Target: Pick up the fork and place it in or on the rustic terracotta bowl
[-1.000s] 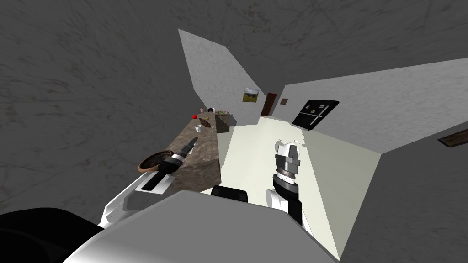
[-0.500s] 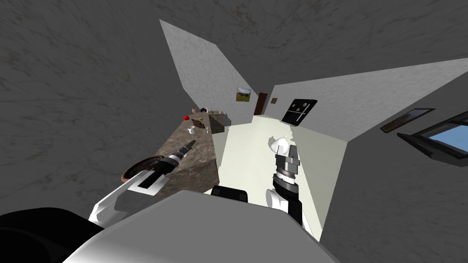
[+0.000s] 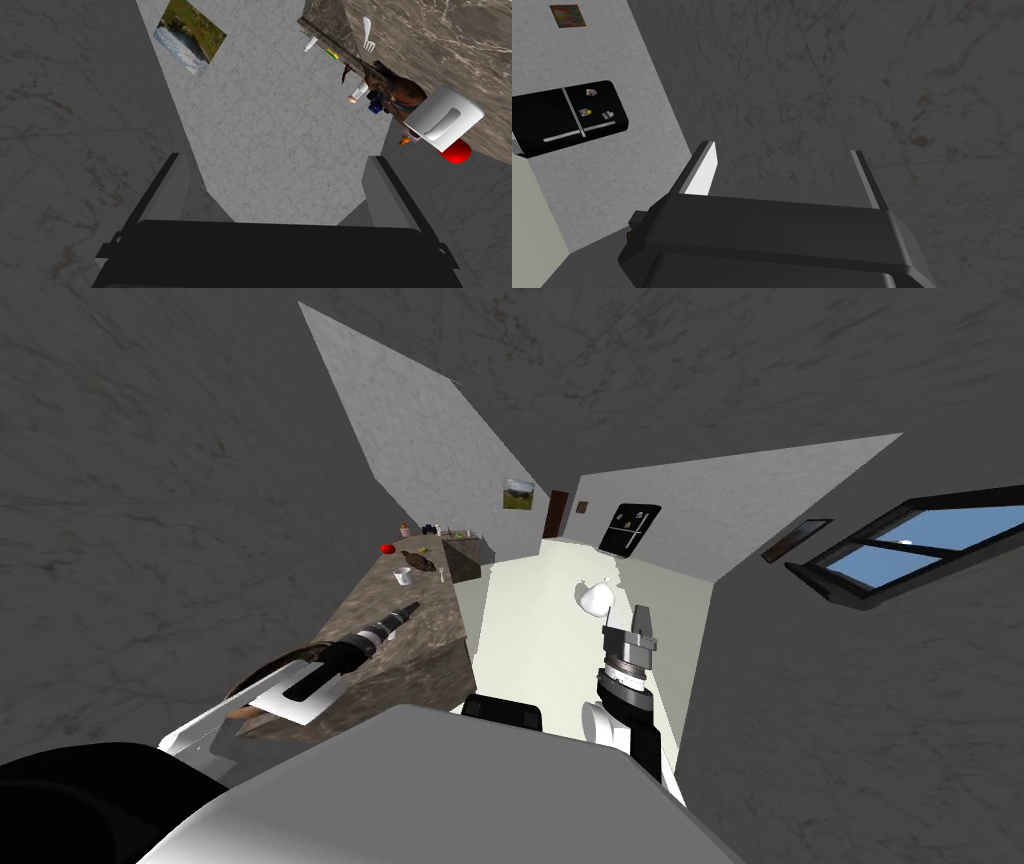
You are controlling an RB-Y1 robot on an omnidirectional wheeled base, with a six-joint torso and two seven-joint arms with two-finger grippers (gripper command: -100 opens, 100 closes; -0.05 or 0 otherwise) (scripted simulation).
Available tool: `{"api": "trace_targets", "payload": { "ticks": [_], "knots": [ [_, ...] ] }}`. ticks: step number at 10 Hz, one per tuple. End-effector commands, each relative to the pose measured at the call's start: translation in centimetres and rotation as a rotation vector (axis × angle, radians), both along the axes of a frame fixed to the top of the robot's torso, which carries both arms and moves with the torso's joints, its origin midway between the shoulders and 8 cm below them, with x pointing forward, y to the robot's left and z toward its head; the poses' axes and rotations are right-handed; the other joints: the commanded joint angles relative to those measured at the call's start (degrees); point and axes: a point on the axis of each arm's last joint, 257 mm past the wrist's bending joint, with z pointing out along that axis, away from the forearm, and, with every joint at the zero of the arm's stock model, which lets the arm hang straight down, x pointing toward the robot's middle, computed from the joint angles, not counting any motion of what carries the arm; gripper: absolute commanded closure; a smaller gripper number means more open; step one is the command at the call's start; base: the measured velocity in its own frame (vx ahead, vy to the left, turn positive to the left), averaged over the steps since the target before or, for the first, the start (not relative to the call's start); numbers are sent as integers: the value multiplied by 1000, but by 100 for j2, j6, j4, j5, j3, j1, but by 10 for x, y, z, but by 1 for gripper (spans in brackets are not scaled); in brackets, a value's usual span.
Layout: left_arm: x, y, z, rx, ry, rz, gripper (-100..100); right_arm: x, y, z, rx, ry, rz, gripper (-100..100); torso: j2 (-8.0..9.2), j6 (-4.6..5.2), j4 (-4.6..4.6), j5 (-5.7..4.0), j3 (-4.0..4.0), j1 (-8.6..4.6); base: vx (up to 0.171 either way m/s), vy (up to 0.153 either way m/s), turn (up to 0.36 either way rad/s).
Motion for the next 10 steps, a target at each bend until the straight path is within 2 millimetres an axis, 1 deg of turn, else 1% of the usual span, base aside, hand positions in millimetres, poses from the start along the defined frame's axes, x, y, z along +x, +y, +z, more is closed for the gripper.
{"api": "trace_targets", "payload": {
  "ticks": [1, 3, 4, 5, 6, 8, 9, 10],
  "knots": [
    [-3, 11, -13, 18, 35, 11, -100, 0, 0, 0, 0, 0, 0, 0, 0, 0, 0, 0, 0, 0, -14, 35, -104],
    [-18, 42, -37, 56, 140, 51, -100, 0, 0, 0, 0, 0, 0, 0, -2, 0, -1, 1, -1, 3, -22, 36, -229],
    [-18, 42, -36, 61, 141, 48, -100, 0, 0, 0, 0, 0, 0, 0, -2, 1, -1, 3, -1, 6, -16, 36, -102],
    [-27, 57, -48, 79, 194, 69, -100, 0, 0, 0, 0, 0, 0, 0, -4, -4, 0, 2, -2, 3, -14, 32, -146],
    [-27, 57, -47, 81, 194, 67, -100, 0, 0, 0, 0, 0, 0, 0, -5, -1, -1, 2, -3, 2, -11, 27, -90],
    [-48, 86, -70, 106, 296, 116, -100, 0, 0, 0, 0, 0, 0, 0, -7, -1, -2, 1, -4, 0, -10, 33, -189],
    [-46, 87, -68, 120, 298, 107, -100, 0, 0, 0, 0, 0, 0, 0, -9, 0, -2, 2, -5, 5, -14, 37, -101],
    [-57, 101, -77, 139, 349, 127, -100, 0, 0, 0, 0, 0, 0, 0, -7, -5, -1, 2, -4, 3, -11, 32, -163]
  ]
}}
